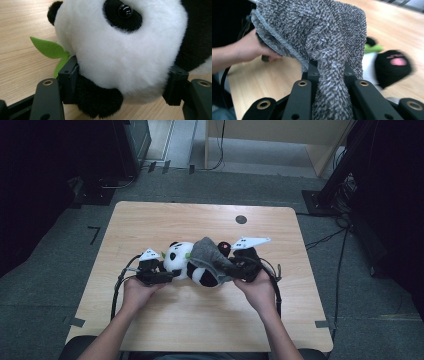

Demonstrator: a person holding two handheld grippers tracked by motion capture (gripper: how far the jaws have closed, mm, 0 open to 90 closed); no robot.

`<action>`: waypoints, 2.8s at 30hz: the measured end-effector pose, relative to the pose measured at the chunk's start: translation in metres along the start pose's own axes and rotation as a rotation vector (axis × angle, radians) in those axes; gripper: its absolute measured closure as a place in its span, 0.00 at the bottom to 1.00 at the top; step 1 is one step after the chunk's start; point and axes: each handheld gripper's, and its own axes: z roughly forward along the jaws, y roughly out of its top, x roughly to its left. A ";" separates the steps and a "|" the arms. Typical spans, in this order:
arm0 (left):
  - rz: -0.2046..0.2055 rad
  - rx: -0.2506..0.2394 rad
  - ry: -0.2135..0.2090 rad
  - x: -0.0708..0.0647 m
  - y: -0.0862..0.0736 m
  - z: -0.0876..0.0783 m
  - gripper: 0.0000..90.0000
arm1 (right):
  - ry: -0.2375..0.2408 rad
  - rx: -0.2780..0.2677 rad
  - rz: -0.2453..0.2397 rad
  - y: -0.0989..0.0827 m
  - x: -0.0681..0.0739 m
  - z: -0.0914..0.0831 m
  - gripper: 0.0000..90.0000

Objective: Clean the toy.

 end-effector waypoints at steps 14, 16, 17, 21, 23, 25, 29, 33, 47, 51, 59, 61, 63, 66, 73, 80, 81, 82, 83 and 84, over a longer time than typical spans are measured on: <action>0.024 0.013 0.009 -0.002 0.000 0.001 0.37 | -0.083 0.057 0.002 -0.022 -0.016 0.024 0.87; 0.020 0.012 0.008 -0.002 0.000 0.001 0.37 | -0.049 0.047 0.046 -0.028 -0.028 0.022 0.87; 0.015 0.010 0.005 -0.001 0.000 0.001 0.37 | -0.052 0.051 0.057 -0.030 -0.031 0.022 0.87; 0.012 0.008 0.007 -0.002 0.000 0.001 0.37 | -0.068 0.073 0.077 -0.035 -0.044 0.021 0.87; 0.009 0.007 0.006 -0.002 0.000 0.001 0.37 | -0.070 0.055 0.090 -0.033 -0.046 0.015 0.87; 0.011 0.007 0.008 -0.002 0.000 0.001 0.37 | -0.083 0.037 0.088 -0.029 -0.046 0.008 0.87; 0.010 0.013 0.014 -0.003 0.001 0.001 0.37 | -0.087 -0.012 0.069 -0.019 -0.038 -0.006 0.87; 0.005 0.017 0.027 -0.006 0.003 0.001 0.38 | -0.069 -0.041 0.027 -0.007 -0.019 -0.010 0.86; 0.000 0.028 0.006 -0.005 0.003 0.002 0.39 | -0.109 0.045 -0.120 -0.016 0.011 0.035 0.87; 0.016 0.032 0.012 -0.006 0.003 0.001 0.38 | -0.084 0.025 -0.075 -0.021 -0.001 0.032 0.87; 0.013 0.027 0.013 -0.007 0.003 0.002 0.38 | -0.070 -0.004 -0.010 -0.025 -0.018 0.028 0.87; 0.015 0.027 0.012 -0.006 0.003 0.002 0.38 | -0.071 -0.011 -0.009 -0.026 -0.021 0.027 0.87; 0.015 0.027 0.011 -0.006 0.003 0.002 0.38 | -0.067 -0.011 -0.001 -0.026 -0.023 0.026 0.87; 0.019 0.028 0.010 -0.006 0.003 0.002 0.38 | -0.090 -0.005 0.020 -0.027 -0.029 0.026 0.88; 0.011 0.020 0.007 -0.005 0.003 0.001 0.38 | -0.119 0.034 0.067 -0.036 -0.045 0.026 0.88; 0.018 0.014 0.005 -0.006 0.008 -0.001 0.39 | -0.151 -0.024 0.093 -0.024 -0.043 -0.002 0.88; 0.016 0.012 0.008 -0.007 0.008 -0.001 0.39 | -0.153 -0.030 0.074 -0.020 -0.039 -0.004 0.88; 0.020 0.013 0.012 -0.008 0.009 -0.001 0.39 | -0.146 -0.033 0.062 -0.015 -0.034 -0.005 0.88; 0.024 0.010 0.015 -0.009 0.009 -0.001 0.39 | -0.140 -0.036 0.054 -0.011 -0.028 -0.005 0.88; 0.025 0.008 0.016 -0.010 0.010 -0.001 0.39 | -0.138 -0.039 0.044 -0.006 -0.023 -0.004 0.88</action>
